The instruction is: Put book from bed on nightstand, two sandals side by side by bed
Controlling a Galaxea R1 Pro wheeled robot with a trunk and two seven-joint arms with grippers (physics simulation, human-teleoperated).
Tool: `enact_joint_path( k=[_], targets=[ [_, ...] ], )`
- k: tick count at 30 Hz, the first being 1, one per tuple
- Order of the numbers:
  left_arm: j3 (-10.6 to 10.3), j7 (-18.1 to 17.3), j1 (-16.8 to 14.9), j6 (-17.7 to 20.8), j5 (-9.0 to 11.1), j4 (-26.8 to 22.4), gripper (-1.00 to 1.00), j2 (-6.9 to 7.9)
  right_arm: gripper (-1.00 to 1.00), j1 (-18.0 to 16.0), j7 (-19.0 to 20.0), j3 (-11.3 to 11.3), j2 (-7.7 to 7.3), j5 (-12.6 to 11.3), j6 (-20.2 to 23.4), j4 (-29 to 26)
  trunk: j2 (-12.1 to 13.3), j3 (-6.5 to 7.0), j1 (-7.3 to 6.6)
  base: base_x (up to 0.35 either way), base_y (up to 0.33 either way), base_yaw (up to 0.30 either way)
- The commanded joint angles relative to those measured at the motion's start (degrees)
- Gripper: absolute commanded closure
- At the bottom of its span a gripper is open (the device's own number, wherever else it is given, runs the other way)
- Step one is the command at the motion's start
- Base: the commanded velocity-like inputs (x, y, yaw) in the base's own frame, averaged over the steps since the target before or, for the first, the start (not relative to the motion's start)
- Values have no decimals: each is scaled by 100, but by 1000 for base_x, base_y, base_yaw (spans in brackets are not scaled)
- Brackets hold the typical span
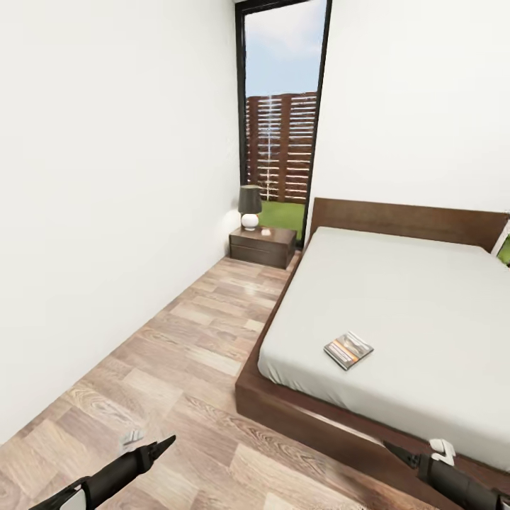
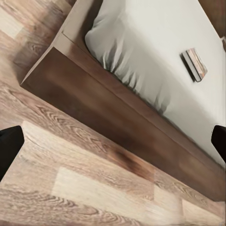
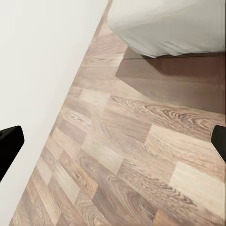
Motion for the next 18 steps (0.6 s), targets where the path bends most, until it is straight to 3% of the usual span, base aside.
enact_joint_path(
  k=[1,18],
  targets=[
    [-48,-7,-3,-58,26,4,-100,6,-100,-12,23,49,2,-47,-15,22,-3,-6,0,0,0,-284],
    [-48,-7,-3,-58,26,4,-100,8,-100,-12,23,44,-1,-47,-15,22,-3,-6,0,0,0,-284]
  ],
)
